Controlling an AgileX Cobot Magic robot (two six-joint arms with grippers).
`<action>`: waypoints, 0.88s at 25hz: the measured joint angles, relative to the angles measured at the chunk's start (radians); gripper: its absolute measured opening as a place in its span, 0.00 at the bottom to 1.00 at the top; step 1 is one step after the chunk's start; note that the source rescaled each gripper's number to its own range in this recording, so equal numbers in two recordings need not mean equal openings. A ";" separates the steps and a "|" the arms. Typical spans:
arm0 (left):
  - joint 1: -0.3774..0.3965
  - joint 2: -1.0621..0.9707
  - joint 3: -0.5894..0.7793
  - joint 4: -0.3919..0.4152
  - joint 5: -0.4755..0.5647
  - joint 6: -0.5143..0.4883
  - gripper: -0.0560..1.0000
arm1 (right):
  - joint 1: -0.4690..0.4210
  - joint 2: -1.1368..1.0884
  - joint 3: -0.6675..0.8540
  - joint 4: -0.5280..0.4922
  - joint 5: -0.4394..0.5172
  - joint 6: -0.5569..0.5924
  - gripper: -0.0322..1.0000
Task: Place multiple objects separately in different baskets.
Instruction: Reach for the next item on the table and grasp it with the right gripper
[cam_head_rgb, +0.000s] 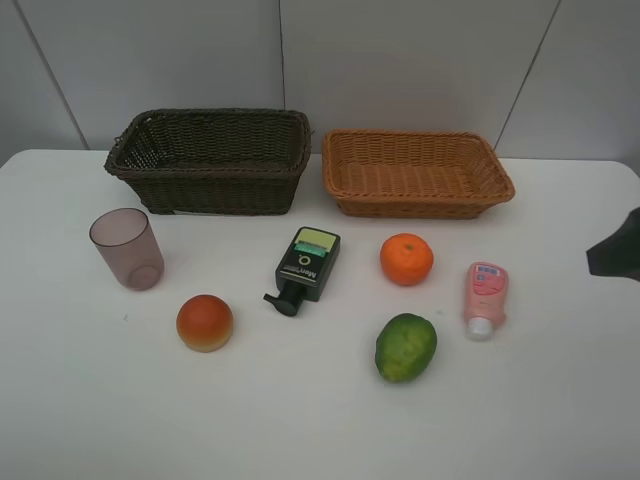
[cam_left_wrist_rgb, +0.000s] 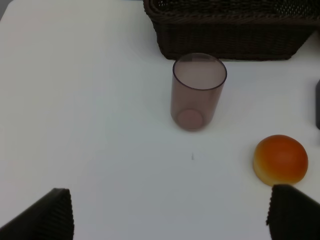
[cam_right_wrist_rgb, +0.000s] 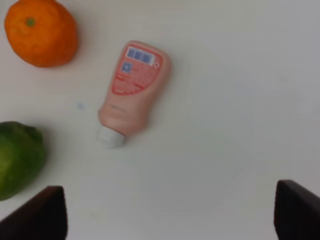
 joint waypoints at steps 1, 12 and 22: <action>0.000 0.000 0.000 0.000 0.000 0.000 1.00 | 0.028 0.050 -0.017 -0.002 -0.024 0.000 0.77; 0.000 0.000 0.000 0.000 0.000 0.000 1.00 | 0.216 0.547 -0.268 -0.043 -0.107 0.034 0.89; 0.000 0.000 0.000 0.000 0.000 0.000 1.00 | 0.310 0.799 -0.429 -0.042 -0.168 0.082 0.92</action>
